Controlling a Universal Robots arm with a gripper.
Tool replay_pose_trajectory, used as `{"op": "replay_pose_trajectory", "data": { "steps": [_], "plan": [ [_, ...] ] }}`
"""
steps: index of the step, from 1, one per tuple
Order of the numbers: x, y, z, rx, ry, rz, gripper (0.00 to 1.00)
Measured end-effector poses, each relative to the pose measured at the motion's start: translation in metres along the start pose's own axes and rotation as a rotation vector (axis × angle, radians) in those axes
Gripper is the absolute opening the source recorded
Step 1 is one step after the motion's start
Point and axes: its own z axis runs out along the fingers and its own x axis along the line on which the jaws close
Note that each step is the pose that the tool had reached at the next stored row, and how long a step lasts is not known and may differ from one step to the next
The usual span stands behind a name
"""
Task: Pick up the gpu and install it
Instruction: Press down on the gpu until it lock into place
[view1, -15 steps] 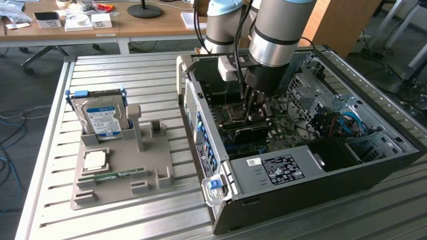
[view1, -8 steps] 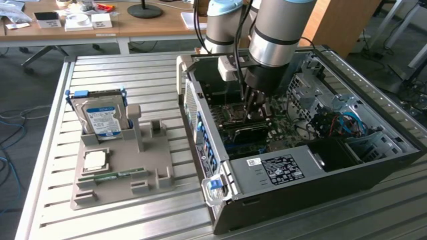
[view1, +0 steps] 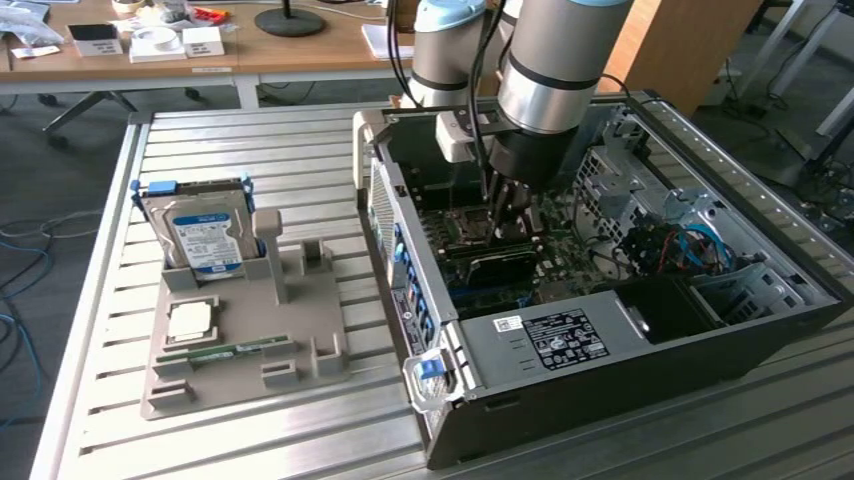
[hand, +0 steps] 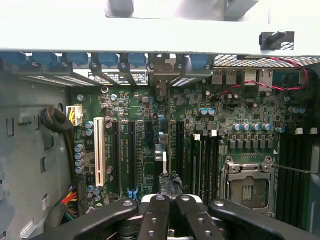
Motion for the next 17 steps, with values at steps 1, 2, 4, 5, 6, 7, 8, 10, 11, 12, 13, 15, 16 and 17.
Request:
{"op": "replay_pose_trajectory", "data": {
  "steps": [1, 2, 4, 5, 6, 7, 8, 10, 11, 12, 13, 15, 16, 17],
  "plan": [
    [0.000, 0.0000, 0.0000, 0.0001, 0.0000, 0.000, 0.11],
    [0.000, 0.0000, 0.0000, 0.0000, 0.0000, 0.000, 0.11],
    [0.000, 0.0000, 0.0006, 0.0000, 0.0000, 0.000, 0.11],
    [0.000, 0.0000, 0.0014, 0.0000, -0.0001, 0.000, 0.11],
    [0.000, 0.0000, 0.0025, 0.0000, 0.0000, 0.000, 0.11],
    [0.000, 0.0001, 0.0035, 0.0000, 0.0000, 0.000, 0.11],
    [0.000, 0.0001, 0.0046, 0.0000, 0.0000, 0.000, 0.11],
    [0.000, 0.0002, 0.0077, -0.0001, 0.0001, 0.000, 0.11],
    [0.001, 0.0002, 0.0092, 0.0000, -0.0001, 0.000, 0.11],
    [0.001, 0.0002, 0.0102, 0.0000, 0.0000, 0.000, 0.11],
    [0.001, 0.0003, 0.0127, 0.0001, -0.0001, 0.000, 0.11],
    [0.001, 0.0002, 0.0126, 0.0000, 0.0001, 0.000, 0.11],
    [0.001, 0.0003, 0.0126, 0.0000, 0.0001, 0.000, 0.11],
    [0.001, 0.0002, 0.0126, -0.0001, 0.0001, 0.000, 0.11]
  ]
}}
